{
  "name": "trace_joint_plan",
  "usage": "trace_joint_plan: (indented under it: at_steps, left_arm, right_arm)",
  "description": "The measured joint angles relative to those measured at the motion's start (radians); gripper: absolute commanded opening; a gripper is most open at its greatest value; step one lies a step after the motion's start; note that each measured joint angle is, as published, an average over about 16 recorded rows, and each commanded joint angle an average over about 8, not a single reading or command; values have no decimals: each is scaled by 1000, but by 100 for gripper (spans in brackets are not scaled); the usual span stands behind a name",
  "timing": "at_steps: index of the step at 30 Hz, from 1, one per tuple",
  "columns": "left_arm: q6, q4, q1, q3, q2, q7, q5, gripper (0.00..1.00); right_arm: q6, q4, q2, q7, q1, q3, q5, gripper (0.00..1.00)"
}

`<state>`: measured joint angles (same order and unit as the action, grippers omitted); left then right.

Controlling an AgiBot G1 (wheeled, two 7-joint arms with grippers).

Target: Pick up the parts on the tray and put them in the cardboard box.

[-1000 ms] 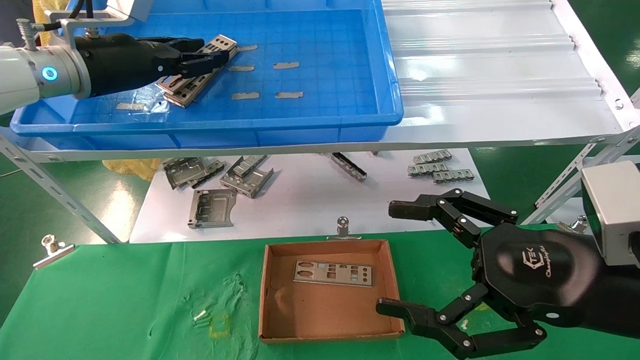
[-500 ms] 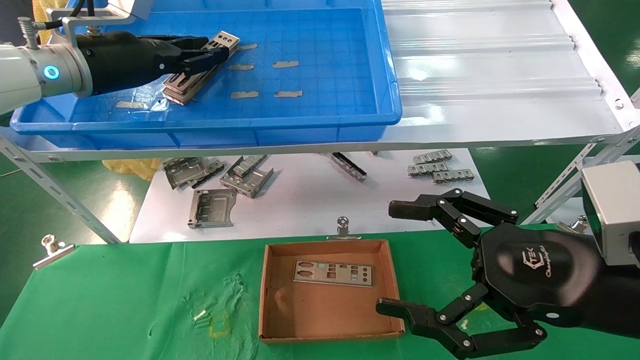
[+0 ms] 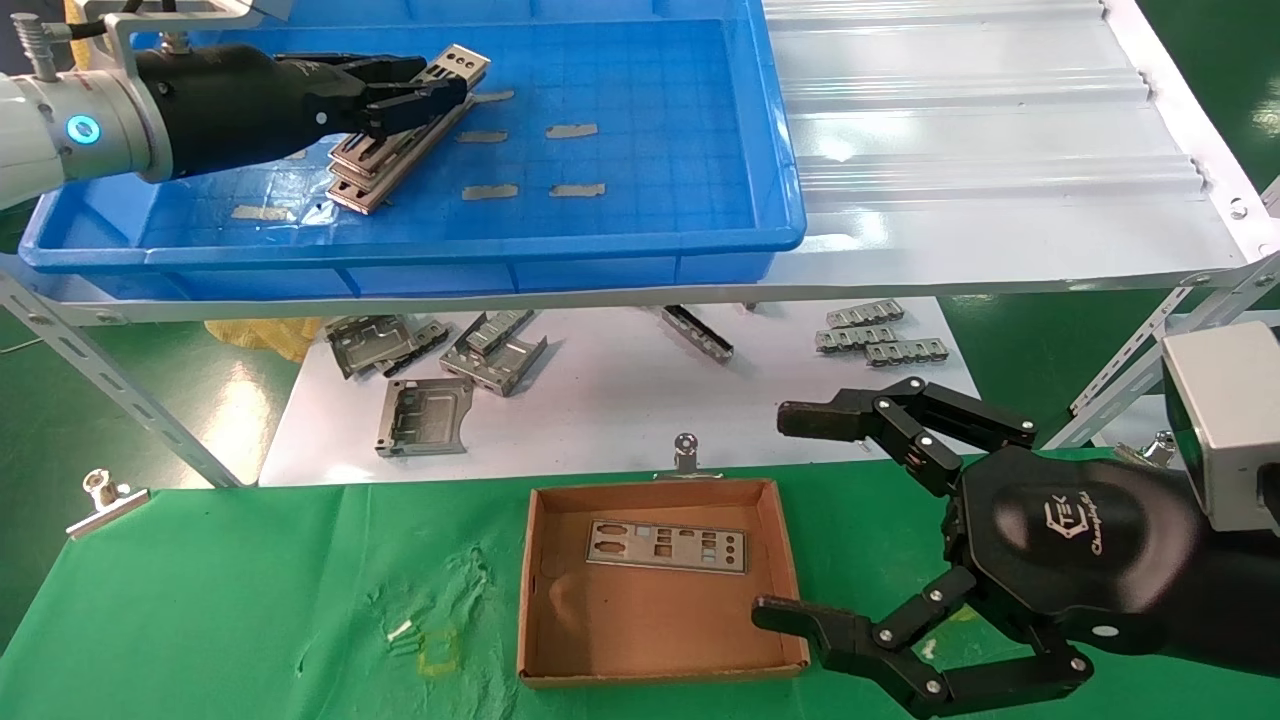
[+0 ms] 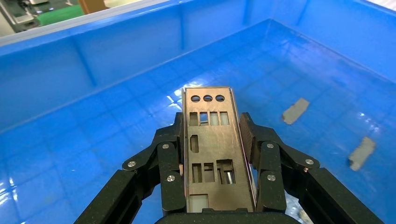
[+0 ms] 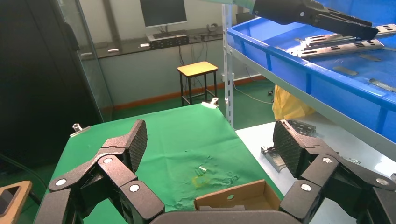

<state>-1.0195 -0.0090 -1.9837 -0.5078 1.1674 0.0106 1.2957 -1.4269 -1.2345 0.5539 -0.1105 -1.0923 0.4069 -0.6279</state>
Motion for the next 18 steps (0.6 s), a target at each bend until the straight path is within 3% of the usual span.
trace_joint_plan:
  at_steps: [4, 11, 13, 15, 18]
  left_arm:
    - [-15, 2, -2, -1, -3, -3, 2, 32]
    - [-33, 9, -5, -7, -6, -14, 10, 91]
    - [-37, 11, -6, -9, -6, -17, 13, 100]
    - [-40, 13, -6, -11, -7, -20, 15, 87]
    - [-46, 14, -5, -13, -7, -24, 19, 50]
  right_arm:
    - [0, 0, 0, 0, 0, 0, 0, 100]
    - [0, 0, 0, 0, 0, 0, 0, 100]
    - [0, 0, 0, 0, 0, 0, 0, 100]
    - [0, 0, 0, 0, 0, 0, 0, 100]
    - [0, 0, 0, 0, 0, 0, 0, 100]
